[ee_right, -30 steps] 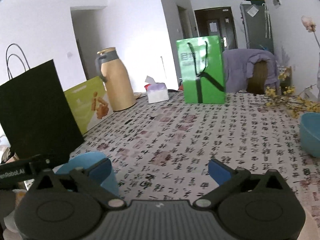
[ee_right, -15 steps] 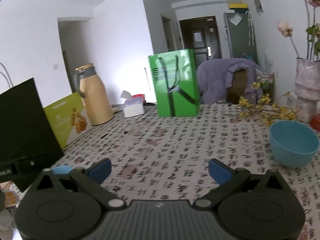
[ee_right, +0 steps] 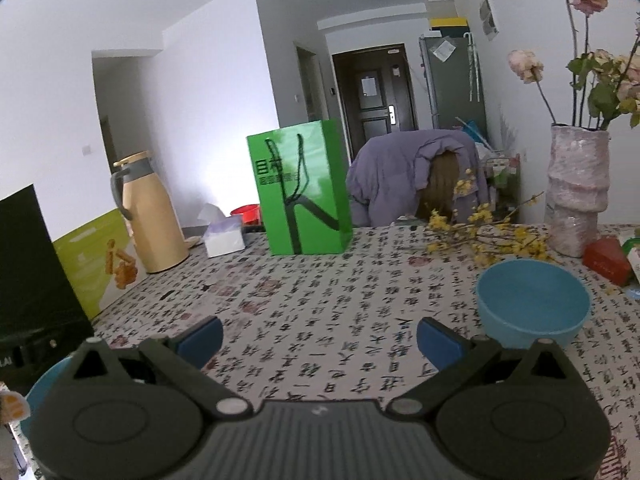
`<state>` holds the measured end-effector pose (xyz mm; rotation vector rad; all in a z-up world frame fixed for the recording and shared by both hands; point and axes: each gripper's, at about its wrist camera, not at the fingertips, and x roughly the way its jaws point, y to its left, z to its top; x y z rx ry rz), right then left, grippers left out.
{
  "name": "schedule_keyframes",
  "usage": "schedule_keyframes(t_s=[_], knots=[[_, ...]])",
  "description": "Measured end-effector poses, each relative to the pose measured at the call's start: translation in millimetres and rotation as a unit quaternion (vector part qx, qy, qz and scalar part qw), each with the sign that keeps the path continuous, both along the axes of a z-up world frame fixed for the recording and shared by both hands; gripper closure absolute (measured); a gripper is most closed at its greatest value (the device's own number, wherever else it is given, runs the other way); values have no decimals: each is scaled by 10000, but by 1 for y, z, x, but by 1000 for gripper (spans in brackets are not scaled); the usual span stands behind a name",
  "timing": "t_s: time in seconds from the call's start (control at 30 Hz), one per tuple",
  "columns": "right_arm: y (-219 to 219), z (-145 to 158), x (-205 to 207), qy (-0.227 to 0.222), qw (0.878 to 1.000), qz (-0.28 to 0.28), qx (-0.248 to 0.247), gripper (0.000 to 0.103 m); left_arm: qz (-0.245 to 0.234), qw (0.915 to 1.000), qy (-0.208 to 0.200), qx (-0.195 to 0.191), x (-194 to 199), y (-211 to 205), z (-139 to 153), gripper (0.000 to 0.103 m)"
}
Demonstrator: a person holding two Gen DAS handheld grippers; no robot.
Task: Organize plates and bowls
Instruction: 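Move both open grippers toward the last blue bowl by the flowering branches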
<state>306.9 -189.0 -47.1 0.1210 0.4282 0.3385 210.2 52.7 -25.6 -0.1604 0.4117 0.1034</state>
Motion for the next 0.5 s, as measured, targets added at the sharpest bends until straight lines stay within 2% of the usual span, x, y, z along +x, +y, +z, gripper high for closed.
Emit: schedule_keyframes(t_s=[0.5], knots=[[-41, 1, 18, -55, 9996, -287, -56, 0, -322, 9994, 94, 116, 28, -40, 2, 0]])
